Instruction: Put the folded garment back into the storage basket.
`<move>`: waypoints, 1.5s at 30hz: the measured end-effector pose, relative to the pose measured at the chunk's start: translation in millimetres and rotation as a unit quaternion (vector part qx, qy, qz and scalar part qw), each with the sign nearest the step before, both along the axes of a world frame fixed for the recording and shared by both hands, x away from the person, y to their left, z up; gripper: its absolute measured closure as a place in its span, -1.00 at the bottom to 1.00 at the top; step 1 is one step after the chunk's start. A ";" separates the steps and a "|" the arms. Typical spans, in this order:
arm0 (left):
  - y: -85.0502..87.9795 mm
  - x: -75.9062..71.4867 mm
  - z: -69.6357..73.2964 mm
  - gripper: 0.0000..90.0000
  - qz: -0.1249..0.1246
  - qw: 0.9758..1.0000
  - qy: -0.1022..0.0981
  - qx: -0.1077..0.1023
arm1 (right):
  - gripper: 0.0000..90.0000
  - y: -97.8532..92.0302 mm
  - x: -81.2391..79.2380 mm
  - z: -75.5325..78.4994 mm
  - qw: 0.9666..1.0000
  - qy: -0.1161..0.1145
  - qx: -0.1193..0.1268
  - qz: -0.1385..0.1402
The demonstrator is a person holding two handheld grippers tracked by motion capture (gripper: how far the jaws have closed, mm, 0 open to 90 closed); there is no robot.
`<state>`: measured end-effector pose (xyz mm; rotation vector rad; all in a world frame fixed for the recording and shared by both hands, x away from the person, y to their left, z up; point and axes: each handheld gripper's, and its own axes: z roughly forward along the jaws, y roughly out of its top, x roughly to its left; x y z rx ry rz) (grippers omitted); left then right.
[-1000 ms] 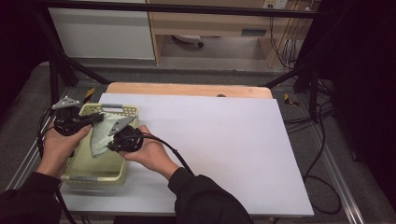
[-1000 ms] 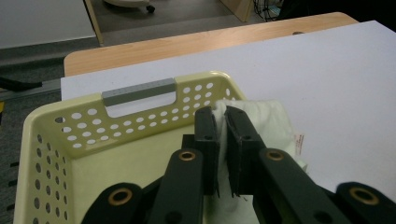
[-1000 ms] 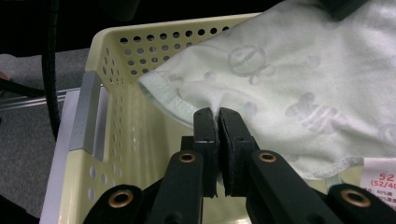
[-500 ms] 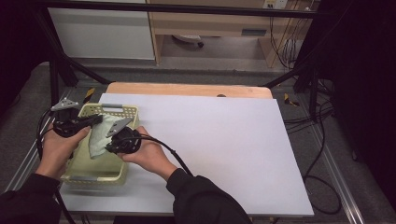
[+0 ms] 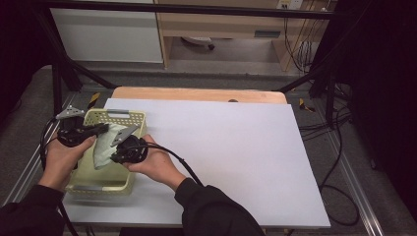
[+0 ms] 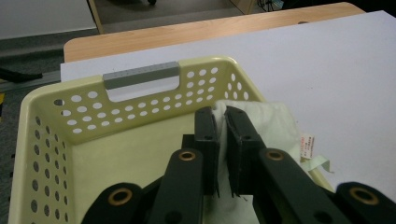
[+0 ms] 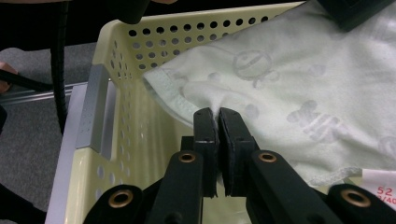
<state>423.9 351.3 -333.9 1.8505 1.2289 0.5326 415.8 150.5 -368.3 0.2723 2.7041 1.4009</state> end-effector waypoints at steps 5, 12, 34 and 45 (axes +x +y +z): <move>-0.9 0.1 -0.6 0.87 -0.003 1.000 0.002 0.003 | 0.91 0.4 -0.1 -0.7 1.000 0.002 -0.001 -0.001; -1.0 0.0 -1.0 0.87 -0.002 1.000 0.002 0.004 | 0.91 1.1 -0.4 -1.6 1.000 0.001 -0.002 0.001; 3.2 0.3 -6.7 0.87 0.007 1.000 0.007 0.006 | 0.91 3.5 -1.9 -6.0 1.000 0.006 -0.005 0.002; 6.0 -1.5 -8.9 0.87 0.016 1.000 0.012 0.012 | 0.91 5.7 -3.3 -6.3 1.000 0.008 -0.003 0.003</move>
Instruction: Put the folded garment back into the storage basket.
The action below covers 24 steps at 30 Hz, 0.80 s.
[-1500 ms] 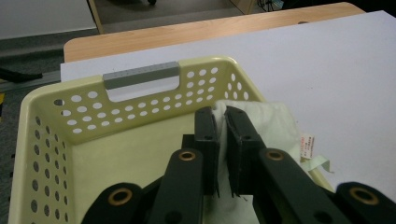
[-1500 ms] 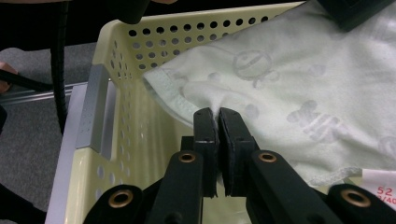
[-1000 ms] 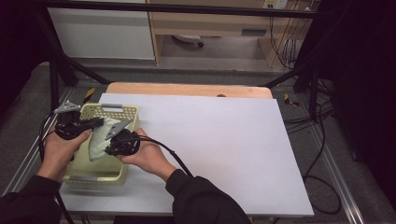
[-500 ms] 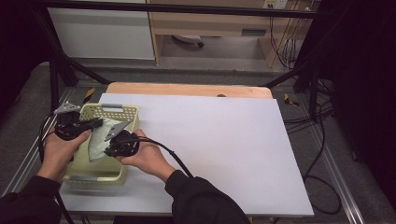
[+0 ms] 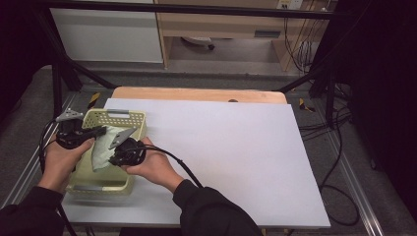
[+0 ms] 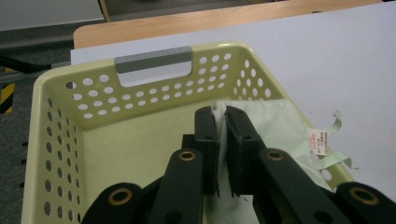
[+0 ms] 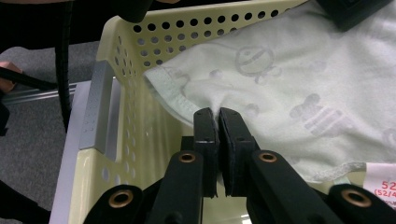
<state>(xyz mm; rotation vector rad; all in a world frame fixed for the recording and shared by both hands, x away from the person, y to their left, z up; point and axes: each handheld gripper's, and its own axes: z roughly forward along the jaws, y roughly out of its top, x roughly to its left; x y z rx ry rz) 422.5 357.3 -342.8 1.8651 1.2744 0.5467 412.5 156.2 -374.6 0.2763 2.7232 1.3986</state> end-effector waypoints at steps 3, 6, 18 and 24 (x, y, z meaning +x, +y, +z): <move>-0.2 0.1 -1.7 0.87 -0.001 1.000 0.001 0.000 | 0.91 1.0 -0.4 -0.8 1.000 0.001 -0.003 0.002; -0.9 0.1 -2.6 0.87 -0.001 1.000 0.004 0.001 | 0.91 1.9 -1.2 -1.5 1.000 0.002 -0.007 0.005; 0.4 8.8 -6.4 0.86 0.013 1.000 0.002 0.001 | 0.91 0.5 6.1 -0.5 1.000 0.002 -0.007 -0.011; -7.9 16.5 -12.0 0.86 0.009 1.000 0.005 -0.006 | 0.91 -2.1 8.6 -0.3 1.000 -0.002 -0.013 -0.020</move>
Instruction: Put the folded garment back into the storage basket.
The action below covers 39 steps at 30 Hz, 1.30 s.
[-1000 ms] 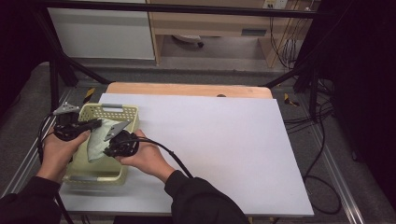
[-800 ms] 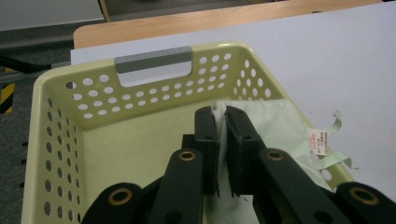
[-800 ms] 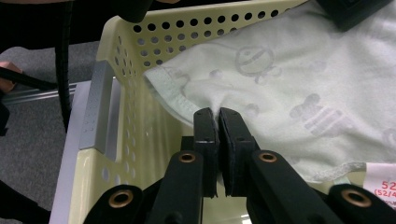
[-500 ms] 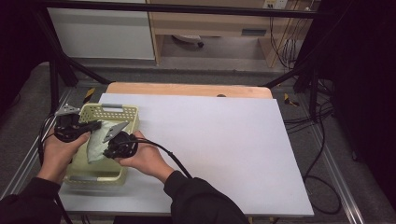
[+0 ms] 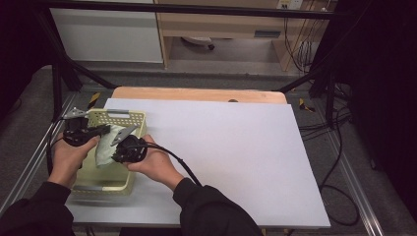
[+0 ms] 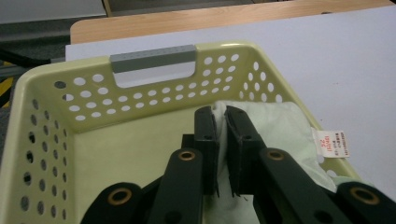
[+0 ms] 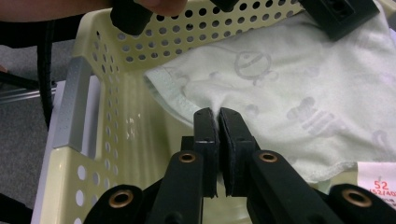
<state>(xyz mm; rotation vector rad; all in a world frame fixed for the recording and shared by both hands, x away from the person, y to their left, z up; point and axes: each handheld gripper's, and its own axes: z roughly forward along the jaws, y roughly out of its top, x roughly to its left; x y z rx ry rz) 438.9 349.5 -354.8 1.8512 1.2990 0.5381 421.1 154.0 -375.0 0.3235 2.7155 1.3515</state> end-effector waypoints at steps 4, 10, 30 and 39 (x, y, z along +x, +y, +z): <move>-4.5 1.8 -2.3 0.82 0.004 1.000 -0.016 0.010 | 0.88 -2.0 0.2 1.9 1.000 -0.001 -0.004 -0.006; -7.2 4.4 -7.2 0.11 0.021 0.999 -0.025 0.001 | 0.17 -5.7 -7.3 6.1 0.999 -0.010 -0.003 -0.030; -51.6 -67.8 2.4 -0.72 0.006 0.997 -0.075 -0.022 | -0.85 -100.8 -32.6 23.4 0.988 -0.039 0.029 -0.145; -67.6 -105.6 -13.9 -0.78 -0.024 0.994 -0.106 -0.026 | -0.88 -138.0 -26.5 25.5 0.984 -0.036 0.039 -0.171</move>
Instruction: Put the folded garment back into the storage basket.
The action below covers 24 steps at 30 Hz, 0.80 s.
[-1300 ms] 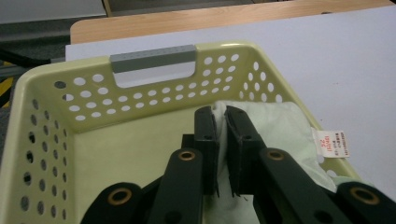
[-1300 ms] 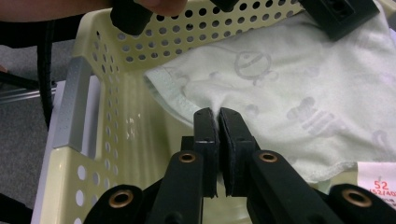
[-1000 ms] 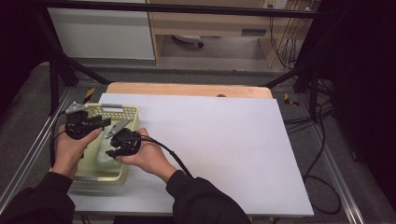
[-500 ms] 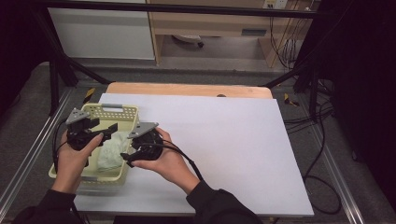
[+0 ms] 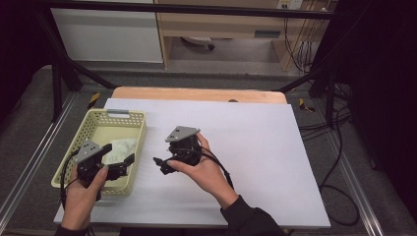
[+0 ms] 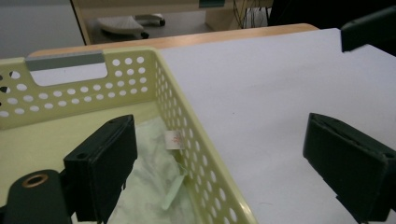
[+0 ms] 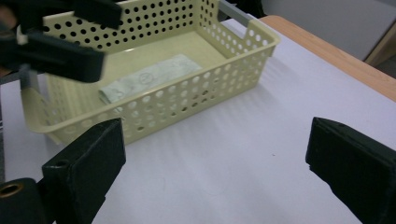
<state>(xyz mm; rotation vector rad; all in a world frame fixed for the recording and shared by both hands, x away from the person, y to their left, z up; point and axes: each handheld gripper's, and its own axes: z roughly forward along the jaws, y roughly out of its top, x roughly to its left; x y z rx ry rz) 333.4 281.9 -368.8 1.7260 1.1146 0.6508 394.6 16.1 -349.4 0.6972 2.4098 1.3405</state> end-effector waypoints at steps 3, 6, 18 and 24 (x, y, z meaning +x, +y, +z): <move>-2.0 -11.7 -3.7 -0.81 -0.003 1.000 -0.020 0.004 | -0.89 -13.5 4.3 6.3 1.000 -0.008 0.001 -0.007; 1.2 -16.2 -9.5 -0.82 -0.001 1.000 -0.026 -0.012 | -0.88 -30.6 8.6 12.4 1.000 -0.007 0.020 -0.020; 6.3 -14.8 -20.4 -0.77 0.015 0.999 -0.021 -0.027 | -0.89 -81.3 18.6 23.5 0.996 -0.026 0.045 -0.078; 4.6 -12.8 -26.6 -0.77 0.014 1.000 -0.016 -0.022 | -0.91 -92.5 20.7 28.2 0.993 -0.036 0.056 -0.097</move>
